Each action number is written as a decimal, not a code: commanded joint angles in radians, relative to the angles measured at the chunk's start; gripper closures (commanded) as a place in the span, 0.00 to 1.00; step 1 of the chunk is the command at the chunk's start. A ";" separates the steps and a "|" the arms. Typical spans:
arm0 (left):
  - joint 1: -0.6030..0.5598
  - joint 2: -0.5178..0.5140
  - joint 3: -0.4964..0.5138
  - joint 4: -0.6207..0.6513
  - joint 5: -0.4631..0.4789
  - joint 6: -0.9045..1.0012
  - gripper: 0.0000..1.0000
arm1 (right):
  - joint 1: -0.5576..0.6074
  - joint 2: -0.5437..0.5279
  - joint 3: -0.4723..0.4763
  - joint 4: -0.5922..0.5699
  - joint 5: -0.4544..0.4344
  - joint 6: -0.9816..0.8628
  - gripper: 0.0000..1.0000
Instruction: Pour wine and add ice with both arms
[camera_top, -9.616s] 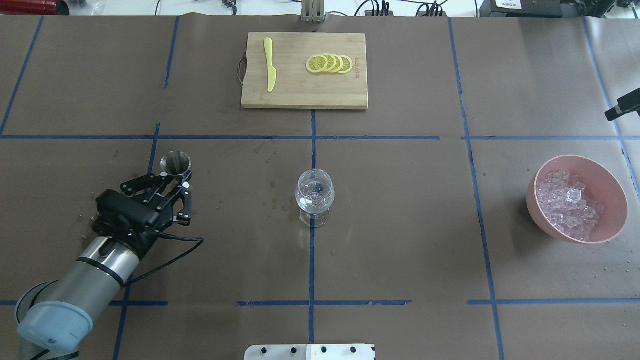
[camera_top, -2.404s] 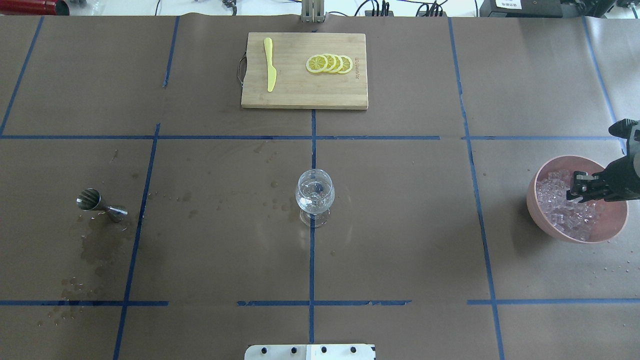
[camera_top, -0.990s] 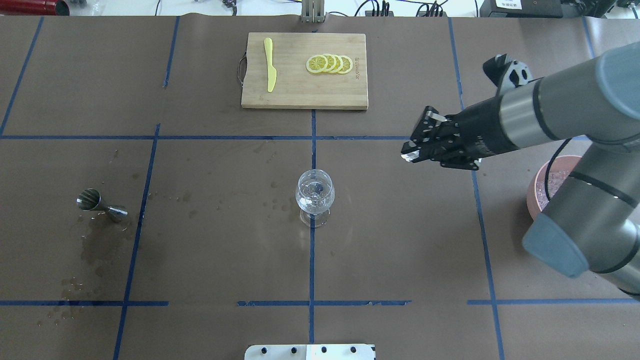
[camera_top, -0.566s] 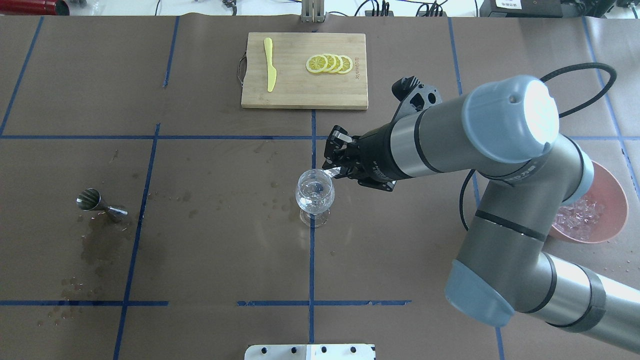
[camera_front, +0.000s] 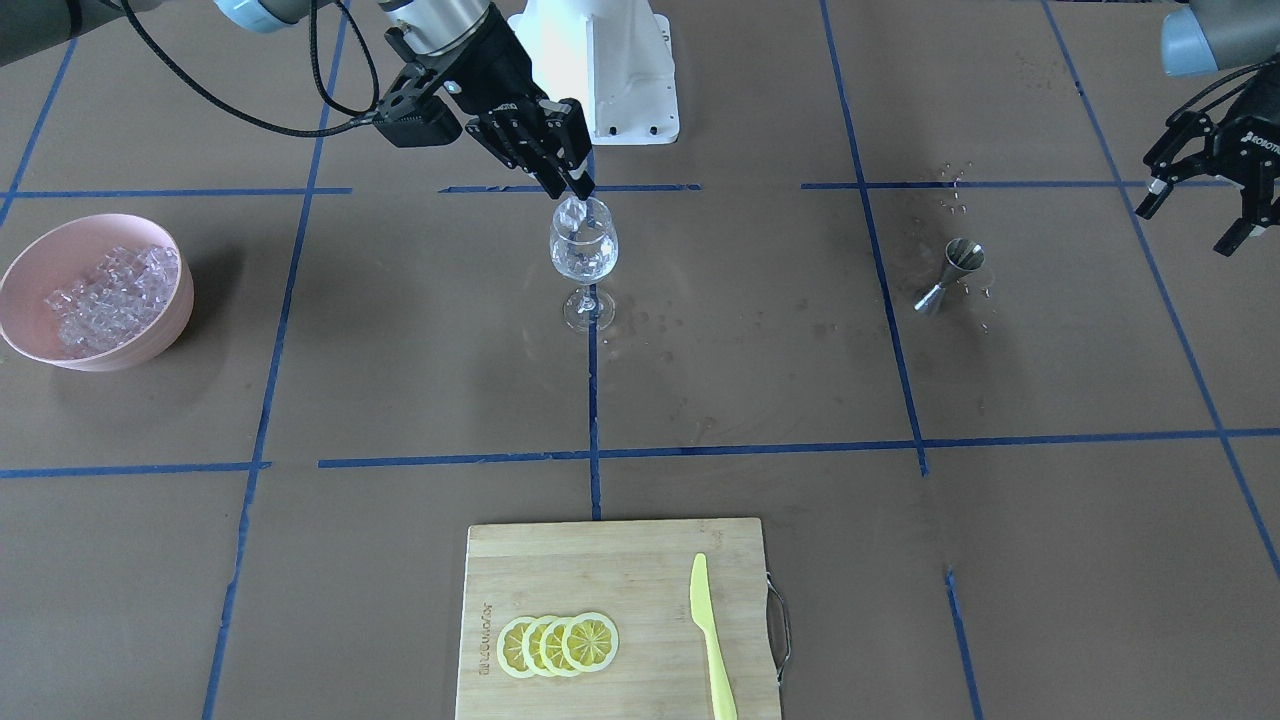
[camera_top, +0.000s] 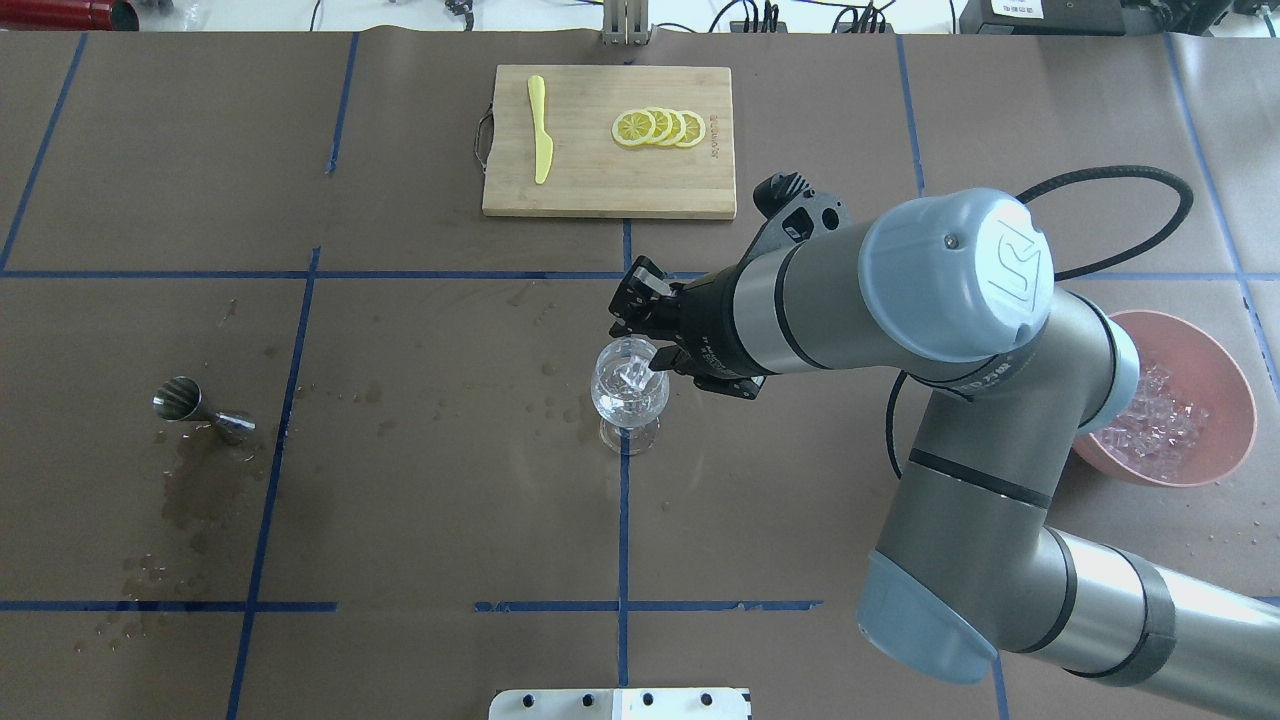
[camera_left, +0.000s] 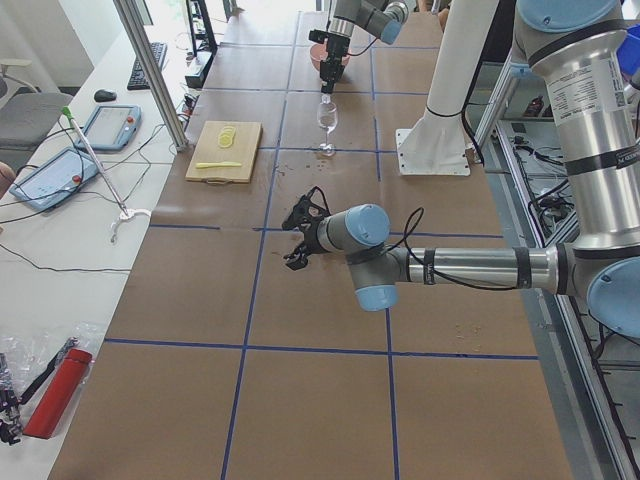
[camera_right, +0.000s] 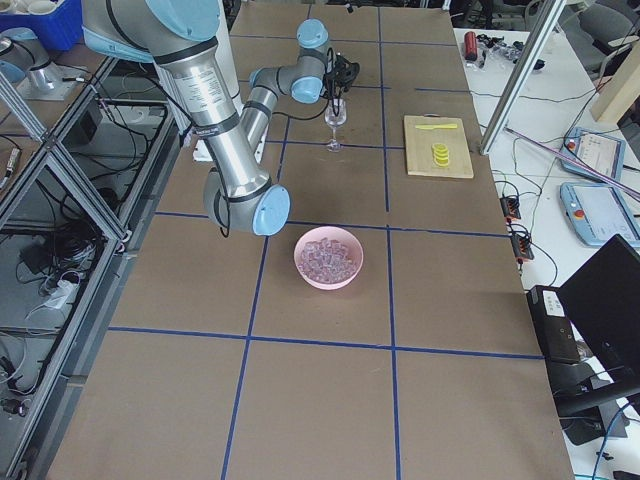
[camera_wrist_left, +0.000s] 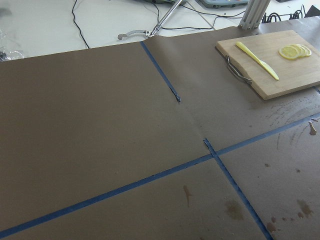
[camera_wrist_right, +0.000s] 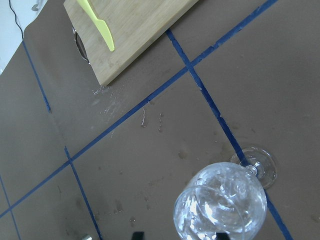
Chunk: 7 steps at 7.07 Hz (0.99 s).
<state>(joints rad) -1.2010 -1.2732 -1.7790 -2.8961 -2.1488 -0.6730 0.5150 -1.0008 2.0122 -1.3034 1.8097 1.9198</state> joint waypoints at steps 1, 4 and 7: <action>0.001 0.000 0.001 0.000 0.001 0.001 0.00 | -0.006 -0.007 0.000 -0.002 -0.013 0.008 0.00; 0.000 0.011 0.009 0.005 0.085 0.018 0.00 | 0.118 -0.196 0.054 -0.001 0.079 -0.078 0.00; -0.002 0.006 0.023 0.130 0.093 0.249 0.00 | 0.441 -0.445 0.031 -0.005 0.322 -0.623 0.00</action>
<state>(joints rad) -1.2016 -1.2621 -1.7591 -2.8391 -2.0551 -0.5441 0.8325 -1.3450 2.0562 -1.3067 2.0598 1.5209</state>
